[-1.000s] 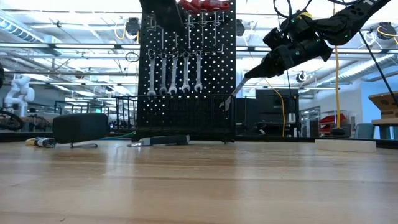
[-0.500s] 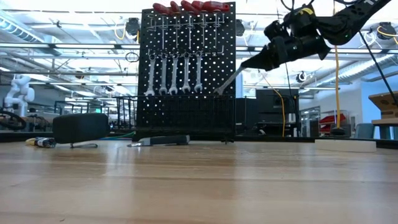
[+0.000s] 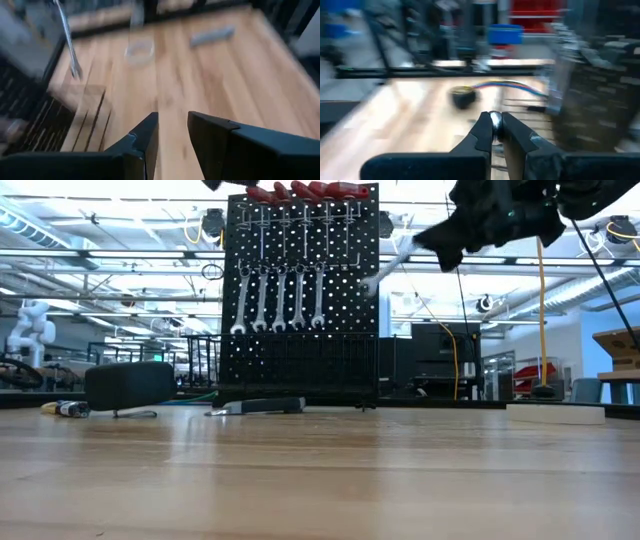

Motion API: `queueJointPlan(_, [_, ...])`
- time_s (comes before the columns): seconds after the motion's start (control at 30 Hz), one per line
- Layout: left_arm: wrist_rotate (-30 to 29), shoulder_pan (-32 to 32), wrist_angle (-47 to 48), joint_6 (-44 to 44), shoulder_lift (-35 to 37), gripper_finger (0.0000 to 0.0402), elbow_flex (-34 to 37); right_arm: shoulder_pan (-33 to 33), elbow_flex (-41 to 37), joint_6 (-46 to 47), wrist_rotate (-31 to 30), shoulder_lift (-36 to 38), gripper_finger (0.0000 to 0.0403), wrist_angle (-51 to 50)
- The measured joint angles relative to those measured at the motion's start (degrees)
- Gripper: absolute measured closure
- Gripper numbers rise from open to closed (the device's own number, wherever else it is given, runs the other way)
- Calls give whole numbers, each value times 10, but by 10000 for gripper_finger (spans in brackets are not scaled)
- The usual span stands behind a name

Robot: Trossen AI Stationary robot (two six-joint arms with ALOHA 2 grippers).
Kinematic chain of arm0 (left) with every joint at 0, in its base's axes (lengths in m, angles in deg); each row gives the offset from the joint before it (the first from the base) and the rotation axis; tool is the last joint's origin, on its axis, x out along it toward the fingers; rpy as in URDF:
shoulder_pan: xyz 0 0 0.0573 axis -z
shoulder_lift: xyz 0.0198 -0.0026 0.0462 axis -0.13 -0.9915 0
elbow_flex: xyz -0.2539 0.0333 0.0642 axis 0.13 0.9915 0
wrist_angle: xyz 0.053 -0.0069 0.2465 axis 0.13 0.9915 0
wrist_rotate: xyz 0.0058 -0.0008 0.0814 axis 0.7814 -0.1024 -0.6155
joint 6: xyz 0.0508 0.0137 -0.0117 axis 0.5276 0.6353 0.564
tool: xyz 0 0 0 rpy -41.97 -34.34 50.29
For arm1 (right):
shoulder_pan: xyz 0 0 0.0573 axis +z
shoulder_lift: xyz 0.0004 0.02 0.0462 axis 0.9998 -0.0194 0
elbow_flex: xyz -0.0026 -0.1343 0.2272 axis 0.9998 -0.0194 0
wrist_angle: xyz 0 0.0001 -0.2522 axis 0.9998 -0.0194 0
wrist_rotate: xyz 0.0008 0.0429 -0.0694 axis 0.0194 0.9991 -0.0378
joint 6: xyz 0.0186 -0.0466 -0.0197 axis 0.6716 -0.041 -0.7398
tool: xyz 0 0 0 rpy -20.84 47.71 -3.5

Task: Hang tools onto peg board
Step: Hang the wrench on the peg board

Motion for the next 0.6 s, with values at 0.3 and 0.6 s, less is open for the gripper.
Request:
queueJointPlan(0.3, [84, -57, -567, -3, -19, 290, 293, 86, 26, 34, 11, -51, 390, 0])
queueJointPlan(0.6, [140, -107, -656, -124, -93, 290, 313, 168, 96, 36, -22, -163, 390, -1])
